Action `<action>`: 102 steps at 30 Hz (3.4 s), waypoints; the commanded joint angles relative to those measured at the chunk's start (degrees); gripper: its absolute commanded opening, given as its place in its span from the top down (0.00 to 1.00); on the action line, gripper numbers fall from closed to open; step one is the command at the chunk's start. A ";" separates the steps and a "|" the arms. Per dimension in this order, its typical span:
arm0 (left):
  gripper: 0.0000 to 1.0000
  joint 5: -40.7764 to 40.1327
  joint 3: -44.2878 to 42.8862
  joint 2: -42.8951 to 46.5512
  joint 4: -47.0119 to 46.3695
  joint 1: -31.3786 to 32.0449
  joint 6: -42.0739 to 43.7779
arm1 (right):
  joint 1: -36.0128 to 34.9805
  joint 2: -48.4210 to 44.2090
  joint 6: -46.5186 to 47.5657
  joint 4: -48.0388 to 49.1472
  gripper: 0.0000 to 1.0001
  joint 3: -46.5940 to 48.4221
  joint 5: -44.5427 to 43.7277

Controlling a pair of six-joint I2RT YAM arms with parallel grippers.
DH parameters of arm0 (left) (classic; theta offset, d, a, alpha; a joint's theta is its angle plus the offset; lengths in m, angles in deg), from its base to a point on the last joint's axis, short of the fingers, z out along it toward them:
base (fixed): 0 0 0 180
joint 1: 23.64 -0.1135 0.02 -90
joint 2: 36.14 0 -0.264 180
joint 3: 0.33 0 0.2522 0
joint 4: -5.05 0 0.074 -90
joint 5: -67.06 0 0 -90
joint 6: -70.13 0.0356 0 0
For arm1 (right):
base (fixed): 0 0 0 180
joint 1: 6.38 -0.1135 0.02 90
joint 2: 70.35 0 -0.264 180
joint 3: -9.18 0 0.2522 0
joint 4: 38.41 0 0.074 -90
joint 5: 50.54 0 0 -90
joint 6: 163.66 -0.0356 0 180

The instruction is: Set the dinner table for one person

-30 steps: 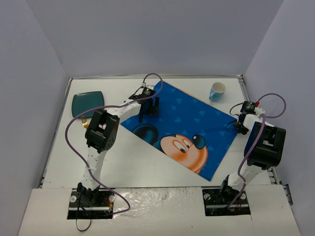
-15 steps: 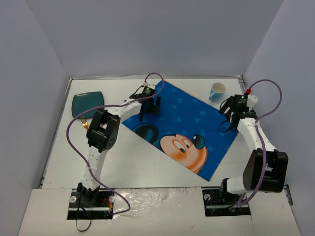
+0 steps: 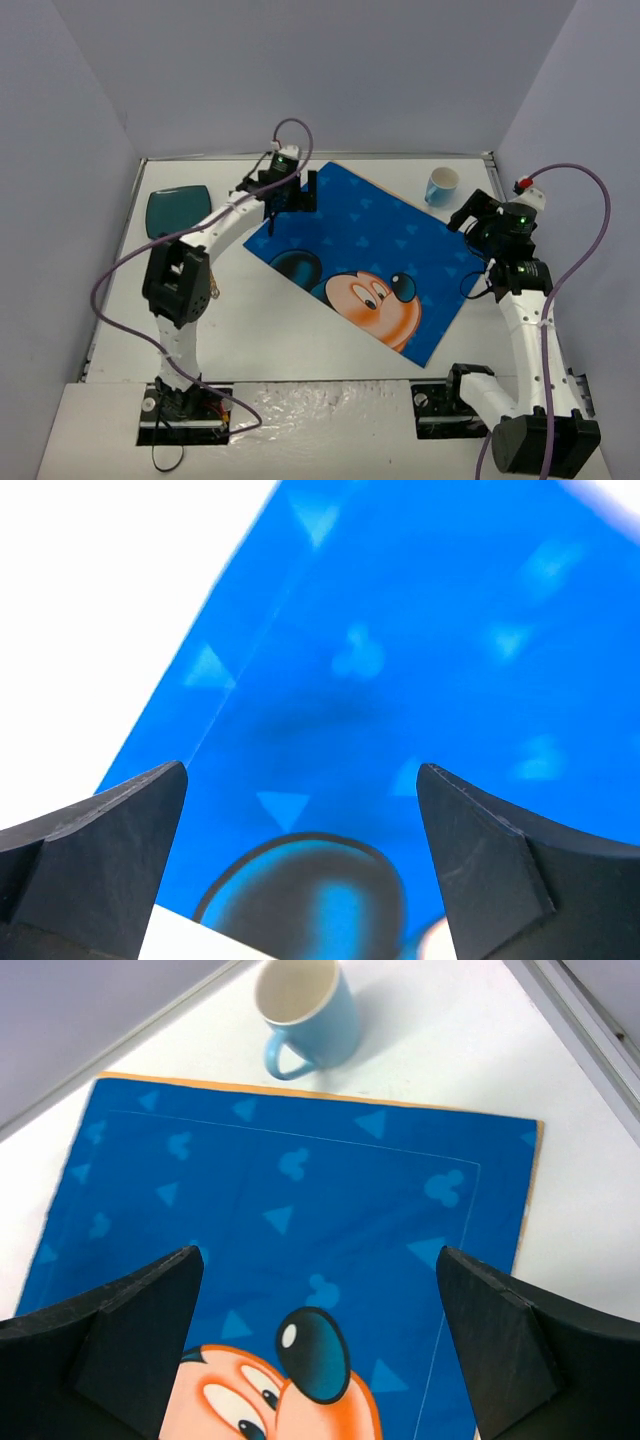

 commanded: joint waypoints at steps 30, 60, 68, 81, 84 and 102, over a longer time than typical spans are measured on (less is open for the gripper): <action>0.09 30.58 40.68 13.04 -41.83 -59.86 -24.40 | -10.15 -1.09 6.75 1.79 0.03 0.86 27.67; 0.63 35.30 36.66 -6.35 -51.69 -58.19 -27.68 | -10.22 -2.24 7.07 1.73 0.04 0.24 28.73; 1.00 38.21 34.70 -4.85 -53.66 -58.37 -29.21 | -10.24 -3.28 6.94 1.74 0.04 -0.67 28.41; 1.00 43.59 36.34 2.51 -74.98 -57.73 -49.00 | -10.24 -5.03 5.83 1.68 0.04 -0.82 28.21; 1.00 44.05 36.81 4.15 -78.79 -57.58 -53.18 | -10.24 -5.62 5.68 1.71 0.04 -0.96 28.18; 1.00 45.28 39.43 19.22 -74.58 -35.15 -54.54 | -10.24 -8.30 5.59 0.87 0.00 2.18 25.50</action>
